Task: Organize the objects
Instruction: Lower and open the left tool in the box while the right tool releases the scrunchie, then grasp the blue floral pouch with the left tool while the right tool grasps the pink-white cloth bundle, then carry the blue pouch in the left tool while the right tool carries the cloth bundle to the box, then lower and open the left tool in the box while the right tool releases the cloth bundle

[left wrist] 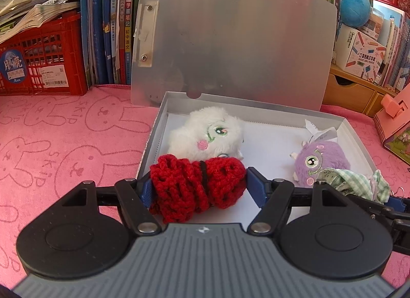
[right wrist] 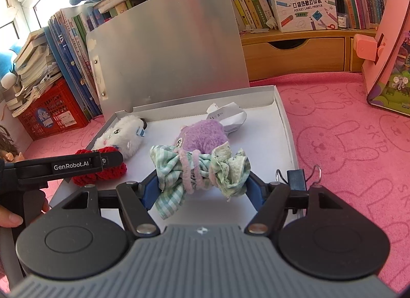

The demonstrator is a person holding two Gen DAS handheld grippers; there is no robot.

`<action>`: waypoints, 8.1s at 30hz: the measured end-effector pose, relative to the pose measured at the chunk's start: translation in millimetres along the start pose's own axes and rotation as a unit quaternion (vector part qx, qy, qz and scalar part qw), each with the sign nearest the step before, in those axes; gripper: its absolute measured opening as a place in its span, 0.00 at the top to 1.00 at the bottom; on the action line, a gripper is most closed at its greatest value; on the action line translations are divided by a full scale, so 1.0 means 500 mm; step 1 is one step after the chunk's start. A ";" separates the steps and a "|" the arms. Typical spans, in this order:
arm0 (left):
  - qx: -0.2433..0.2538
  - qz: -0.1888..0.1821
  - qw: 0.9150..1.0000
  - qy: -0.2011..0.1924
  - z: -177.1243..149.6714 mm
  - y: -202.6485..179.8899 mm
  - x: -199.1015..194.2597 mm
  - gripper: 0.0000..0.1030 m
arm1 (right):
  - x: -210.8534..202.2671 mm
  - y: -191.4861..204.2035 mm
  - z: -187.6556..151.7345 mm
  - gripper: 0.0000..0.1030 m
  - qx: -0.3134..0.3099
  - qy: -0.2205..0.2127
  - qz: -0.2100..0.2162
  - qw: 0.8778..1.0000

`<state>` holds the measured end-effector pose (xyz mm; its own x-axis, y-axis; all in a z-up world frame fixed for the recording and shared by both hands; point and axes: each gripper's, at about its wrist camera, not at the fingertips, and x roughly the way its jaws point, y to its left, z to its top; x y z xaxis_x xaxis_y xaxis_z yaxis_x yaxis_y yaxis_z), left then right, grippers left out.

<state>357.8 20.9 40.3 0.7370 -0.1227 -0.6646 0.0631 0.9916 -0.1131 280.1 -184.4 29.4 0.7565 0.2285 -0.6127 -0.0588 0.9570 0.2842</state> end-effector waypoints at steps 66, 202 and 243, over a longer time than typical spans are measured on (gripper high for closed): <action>0.078 -0.065 0.992 -0.070 -0.412 -0.003 -0.484 0.11 | -0.431 0.047 -0.312 0.07 -0.160 -0.073 -0.036 0.984; 0.063 0.001 0.992 -0.113 -0.186 -0.047 -0.346 0.43 | -0.305 0.012 -0.138 0.54 -0.030 -0.063 -0.031 0.997; 0.056 0.021 0.997 -0.043 -0.068 -0.012 -0.083 0.43 | -0.043 0.007 -0.014 0.54 -0.006 0.015 -0.024 1.000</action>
<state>303.8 18.8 43.5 0.7948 -0.0812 -0.6014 0.1023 0.9948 0.0010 259.1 -184.5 38.7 0.7391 0.1870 -0.6471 -0.0306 0.9690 0.2451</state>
